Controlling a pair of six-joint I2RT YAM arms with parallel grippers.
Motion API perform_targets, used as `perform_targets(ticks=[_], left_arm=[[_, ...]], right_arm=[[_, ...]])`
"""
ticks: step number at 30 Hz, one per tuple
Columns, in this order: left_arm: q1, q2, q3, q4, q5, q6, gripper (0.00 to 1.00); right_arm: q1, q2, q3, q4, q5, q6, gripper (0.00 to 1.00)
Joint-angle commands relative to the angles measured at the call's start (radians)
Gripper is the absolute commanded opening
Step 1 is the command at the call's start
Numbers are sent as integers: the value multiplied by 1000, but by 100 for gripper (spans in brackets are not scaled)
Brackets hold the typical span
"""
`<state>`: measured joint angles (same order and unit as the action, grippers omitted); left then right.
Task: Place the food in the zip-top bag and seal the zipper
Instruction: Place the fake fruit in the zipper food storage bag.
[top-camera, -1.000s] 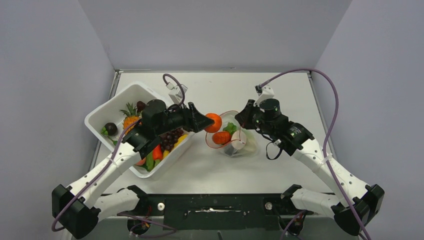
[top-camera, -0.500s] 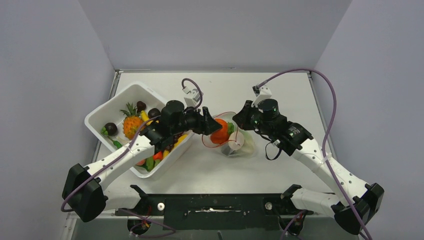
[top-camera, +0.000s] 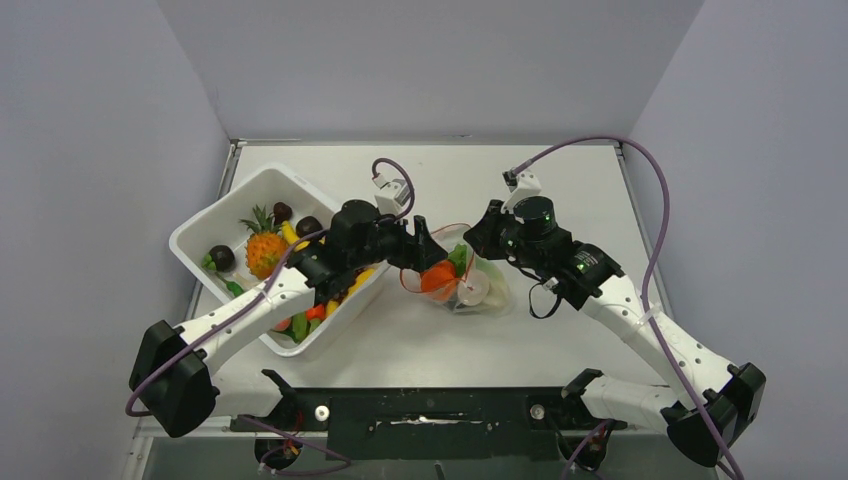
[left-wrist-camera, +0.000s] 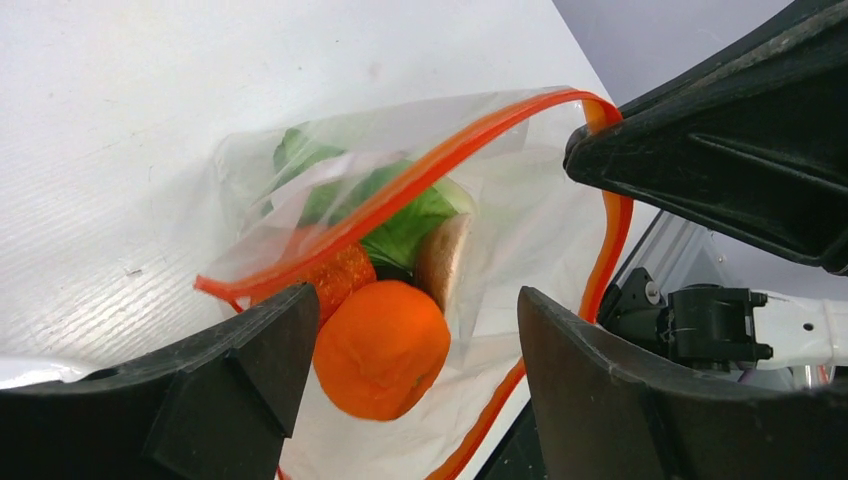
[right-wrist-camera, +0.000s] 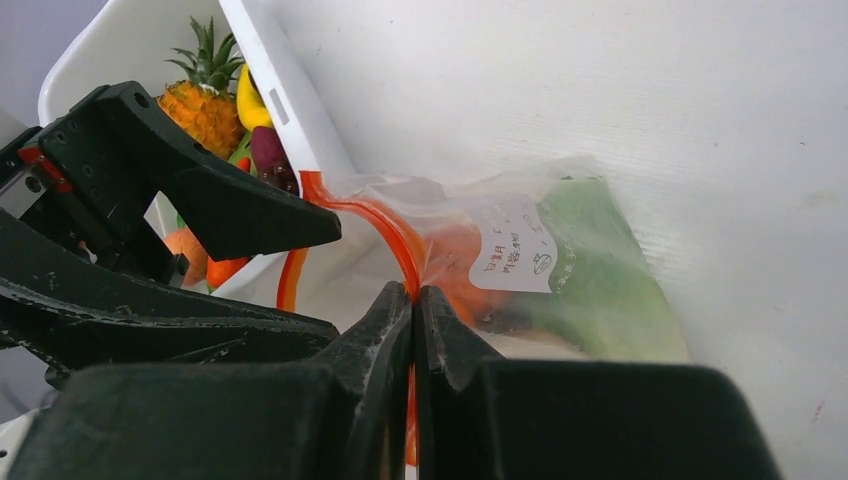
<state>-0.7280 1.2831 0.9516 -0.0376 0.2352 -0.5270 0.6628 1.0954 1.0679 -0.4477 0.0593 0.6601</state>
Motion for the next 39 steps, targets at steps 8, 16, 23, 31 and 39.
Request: perform_targets(ticks=[8, 16, 23, 31, 39], left_arm=[[-2, -53, 74, -33, -28, 37, 73], [-2, -120, 109, -141, -139, 66, 70], [2, -186, 125, -287, -348, 85, 70], [105, -210, 104, -441, -490, 0, 63], [361, -242, 38, -491, -410, -47, 54]], right_arm=[[9, -22, 33, 74, 2, -2, 1], [9, -49, 41, 48, 25, -18, 0], [9, -69, 38, 34, 34, -29, 0], [9, -78, 33, 33, 34, -43, 0], [8, -83, 44, 23, 45, -55, 0]])
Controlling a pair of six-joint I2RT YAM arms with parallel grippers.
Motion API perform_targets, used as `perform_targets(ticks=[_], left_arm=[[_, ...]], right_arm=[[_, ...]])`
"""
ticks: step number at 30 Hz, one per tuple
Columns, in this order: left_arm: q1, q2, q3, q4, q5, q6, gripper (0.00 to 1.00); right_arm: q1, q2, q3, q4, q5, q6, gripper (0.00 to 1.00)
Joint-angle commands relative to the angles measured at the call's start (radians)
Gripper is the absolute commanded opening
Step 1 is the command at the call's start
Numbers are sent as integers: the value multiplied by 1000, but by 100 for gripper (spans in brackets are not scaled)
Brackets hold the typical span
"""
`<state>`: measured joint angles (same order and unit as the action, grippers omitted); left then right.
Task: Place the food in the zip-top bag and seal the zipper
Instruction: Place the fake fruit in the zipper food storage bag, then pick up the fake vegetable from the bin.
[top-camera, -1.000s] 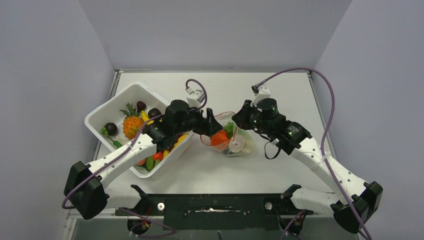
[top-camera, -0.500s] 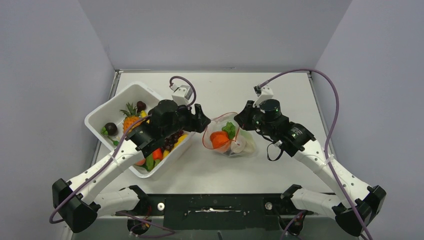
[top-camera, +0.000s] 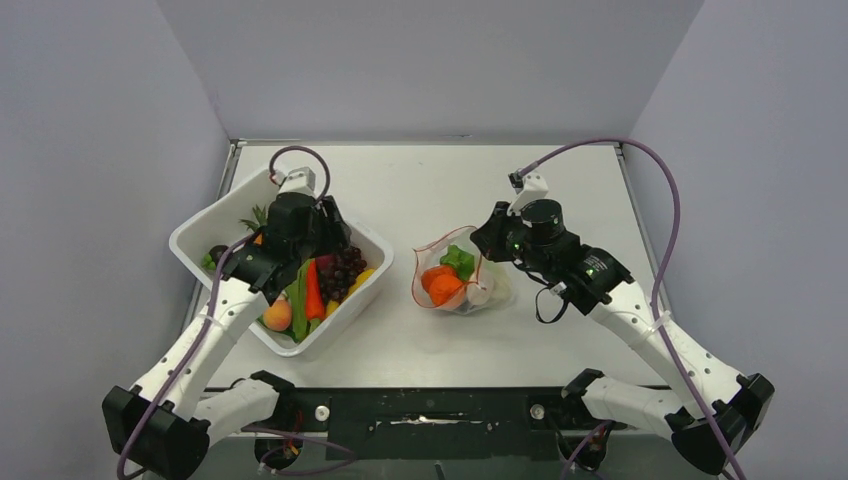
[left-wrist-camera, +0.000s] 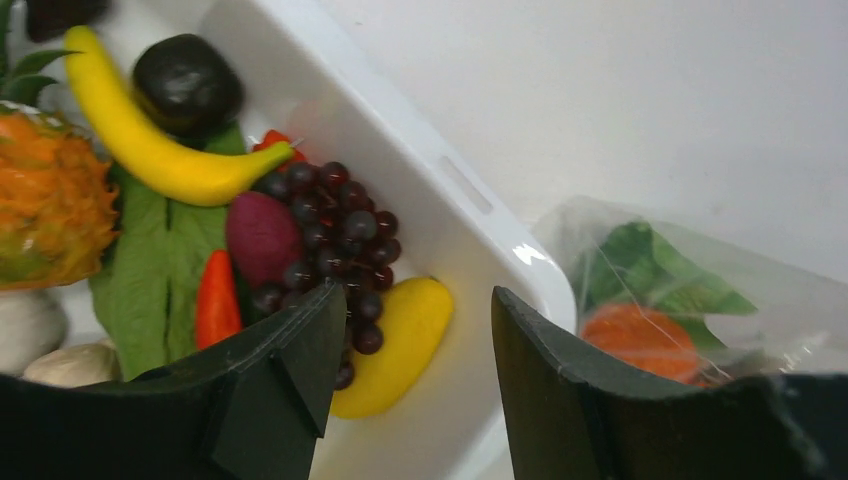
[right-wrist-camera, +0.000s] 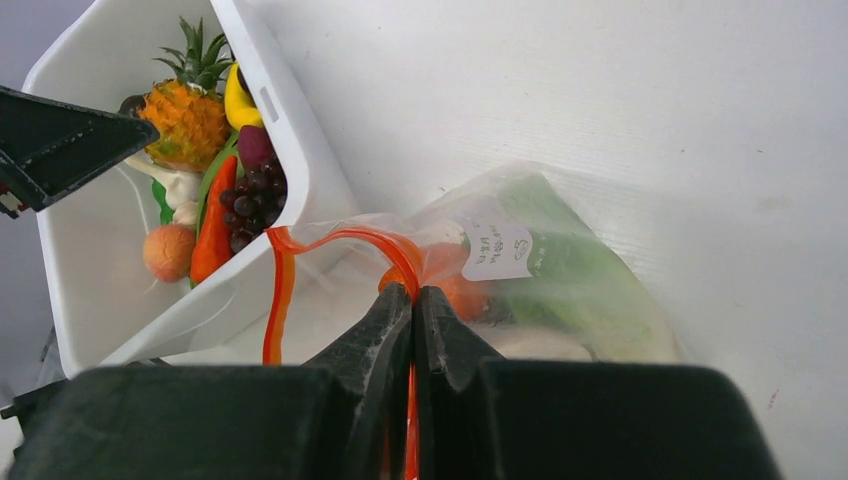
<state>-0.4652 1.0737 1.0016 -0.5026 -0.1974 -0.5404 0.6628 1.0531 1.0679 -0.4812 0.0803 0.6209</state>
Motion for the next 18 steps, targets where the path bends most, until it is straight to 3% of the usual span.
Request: perform_targets(ticks=[1, 8, 13, 18], left_arm=[[130, -32, -21, -30, 33, -31, 53], [287, -5, -70, -83, 54, -2, 52], [415, 46, -130, -61, 205, 38, 43], [424, 99, -160, -9, 262, 50, 41]], right_arm=[[8, -41, 44, 55, 24, -16, 0], [8, -35, 50, 56, 24, -18, 0], [8, -31, 50, 60, 17, -17, 0], [8, -20, 63, 56, 15, -18, 0]])
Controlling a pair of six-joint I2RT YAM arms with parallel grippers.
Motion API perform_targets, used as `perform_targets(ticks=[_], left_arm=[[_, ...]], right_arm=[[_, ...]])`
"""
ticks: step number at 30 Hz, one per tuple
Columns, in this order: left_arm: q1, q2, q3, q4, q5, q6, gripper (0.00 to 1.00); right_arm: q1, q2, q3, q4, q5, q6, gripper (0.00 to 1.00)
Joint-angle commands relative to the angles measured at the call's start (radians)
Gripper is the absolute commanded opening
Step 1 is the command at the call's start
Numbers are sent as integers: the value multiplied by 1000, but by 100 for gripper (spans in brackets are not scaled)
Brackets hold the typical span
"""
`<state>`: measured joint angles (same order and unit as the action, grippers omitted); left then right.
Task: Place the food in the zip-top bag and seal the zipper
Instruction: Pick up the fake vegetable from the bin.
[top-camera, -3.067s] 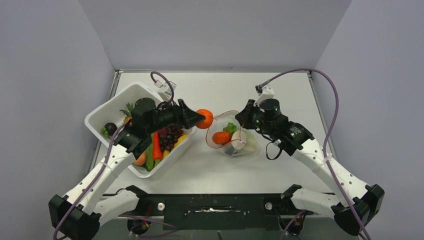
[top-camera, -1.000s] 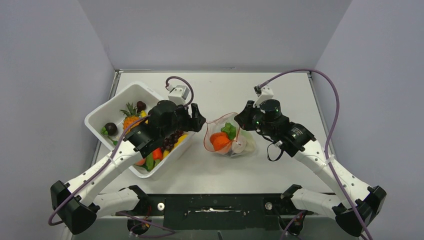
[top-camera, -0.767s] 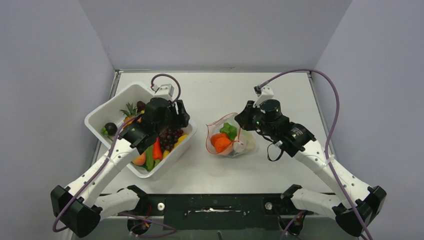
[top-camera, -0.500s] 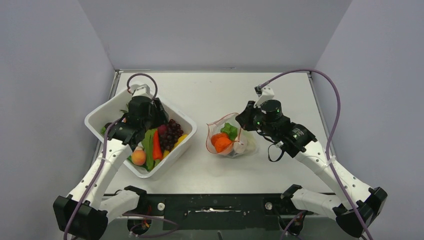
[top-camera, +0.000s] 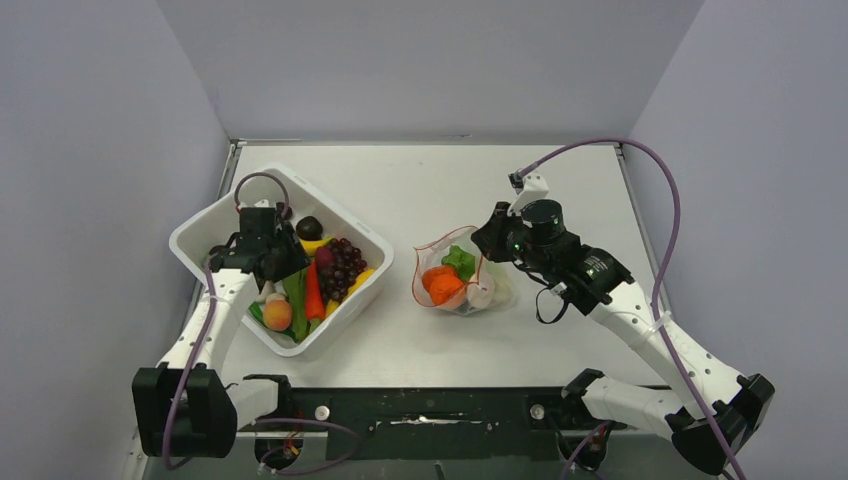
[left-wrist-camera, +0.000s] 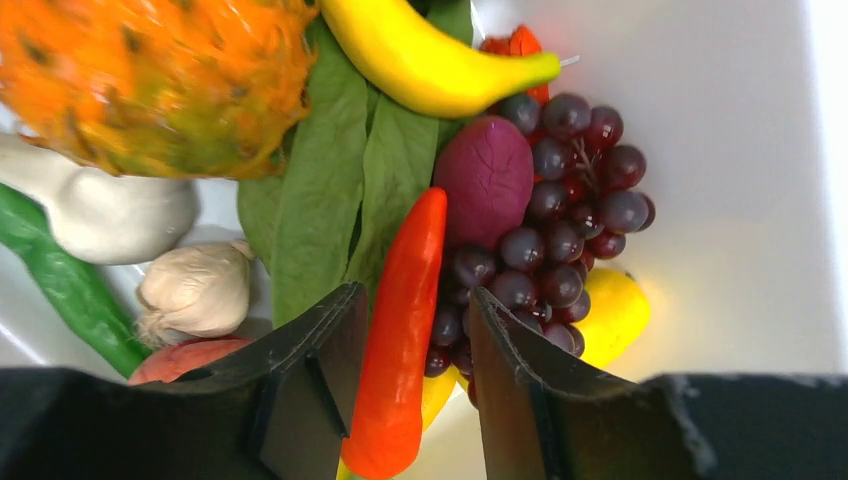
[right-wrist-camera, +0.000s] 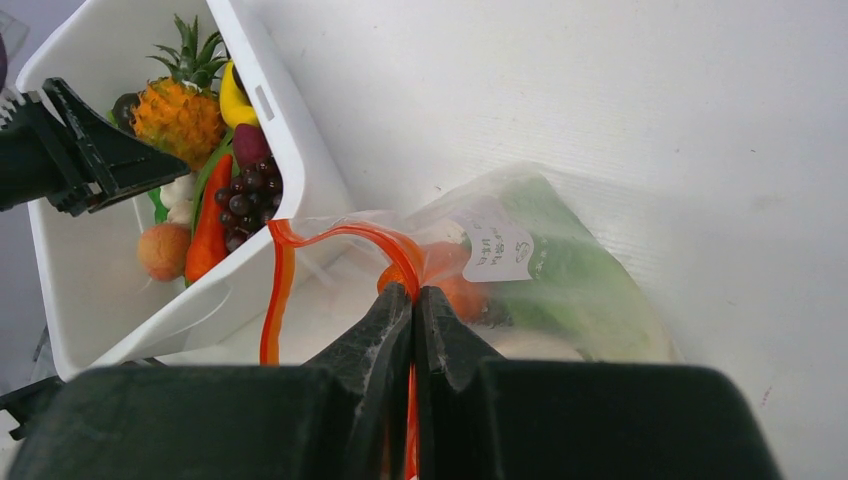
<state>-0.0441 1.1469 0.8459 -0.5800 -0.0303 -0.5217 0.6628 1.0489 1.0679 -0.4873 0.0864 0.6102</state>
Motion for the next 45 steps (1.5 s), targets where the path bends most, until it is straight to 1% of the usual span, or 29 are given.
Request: perform_targets(ticks=[1, 5, 8, 19, 22, 26, 28, 38, 45], left_arm=[[4, 40, -6, 74, 101, 34, 41], [4, 101, -7, 85, 124, 58, 41], [4, 131, -1, 78, 101, 71, 41], [4, 219, -5, 85, 97, 93, 43], [4, 225, -7, 88, 106, 95, 40], [4, 204, -5, 88, 107, 97, 26], [4, 186, 1, 84, 105, 97, 22], [3, 48, 35, 60, 101, 70, 15], [3, -32, 99, 37, 110, 57, 14]], right_arm=[[8, -15, 66, 62, 9, -7, 0], [7, -14, 66, 65, 13, -7, 0], [7, -11, 67, 64, 12, -8, 0], [8, -18, 52, 79, 22, -10, 0], [7, -17, 53, 79, 22, -8, 0], [7, -12, 59, 74, 24, -9, 0], [8, -12, 61, 72, 27, -9, 0], [8, -9, 66, 67, 28, 15, 0], [10, -20, 87, 51, 49, 29, 0]])
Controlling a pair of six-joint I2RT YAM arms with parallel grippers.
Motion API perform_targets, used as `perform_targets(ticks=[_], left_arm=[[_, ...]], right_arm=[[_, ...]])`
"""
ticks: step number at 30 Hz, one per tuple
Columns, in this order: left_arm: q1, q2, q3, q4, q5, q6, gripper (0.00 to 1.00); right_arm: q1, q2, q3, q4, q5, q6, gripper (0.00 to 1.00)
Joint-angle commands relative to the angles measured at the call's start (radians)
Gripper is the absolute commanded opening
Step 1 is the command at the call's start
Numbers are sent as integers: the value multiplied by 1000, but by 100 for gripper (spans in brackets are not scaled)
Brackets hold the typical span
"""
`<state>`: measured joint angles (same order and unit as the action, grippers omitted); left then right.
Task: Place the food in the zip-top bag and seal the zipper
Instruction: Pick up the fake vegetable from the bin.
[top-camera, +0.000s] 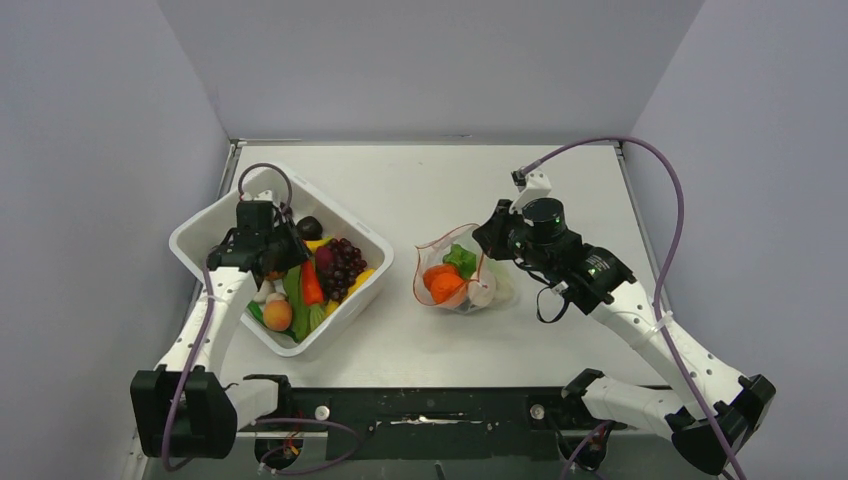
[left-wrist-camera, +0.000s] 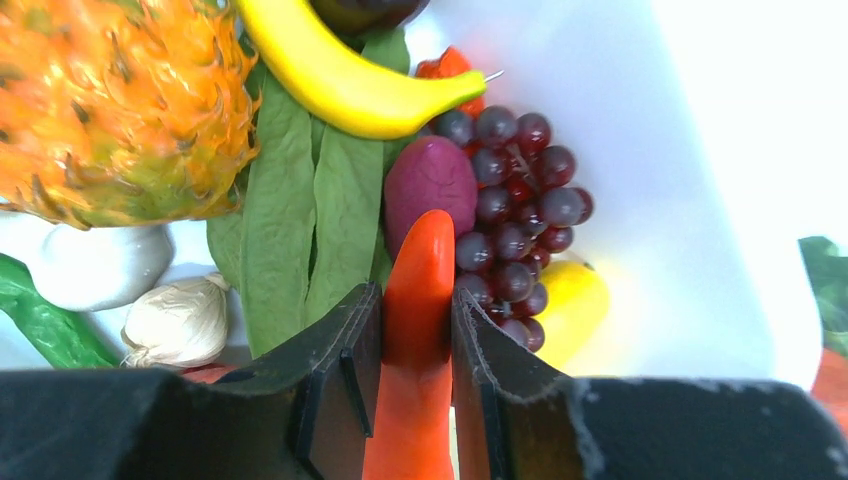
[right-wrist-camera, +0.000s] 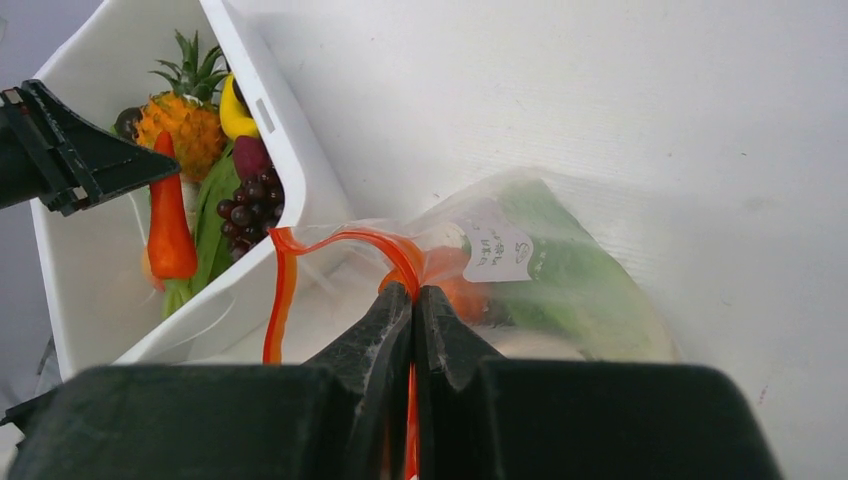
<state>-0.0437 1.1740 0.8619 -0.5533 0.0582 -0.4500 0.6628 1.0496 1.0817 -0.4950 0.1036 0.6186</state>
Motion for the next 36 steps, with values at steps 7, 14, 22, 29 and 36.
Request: perform_targets(ticks=[7, 14, 22, 29, 36], left_arm=[[-2, -154, 110, 67, 66, -27, 11], [-26, -228, 102, 239, 197, -55, 10], [-149, -259, 111, 466, 247, -102, 9], [-277, -254, 92, 708, 265, -213, 8], [-399, -204, -11, 1070, 269, -304, 6]], right_arm=[[7, -1, 73, 82, 40, 57, 0], [4, 23, 87, 120, 49, 114, 0], [4, 40, 101, 144, 53, 164, 0], [6, 24, 75, 189, 27, 209, 0], [5, 4, 38, 241, 11, 247, 0]])
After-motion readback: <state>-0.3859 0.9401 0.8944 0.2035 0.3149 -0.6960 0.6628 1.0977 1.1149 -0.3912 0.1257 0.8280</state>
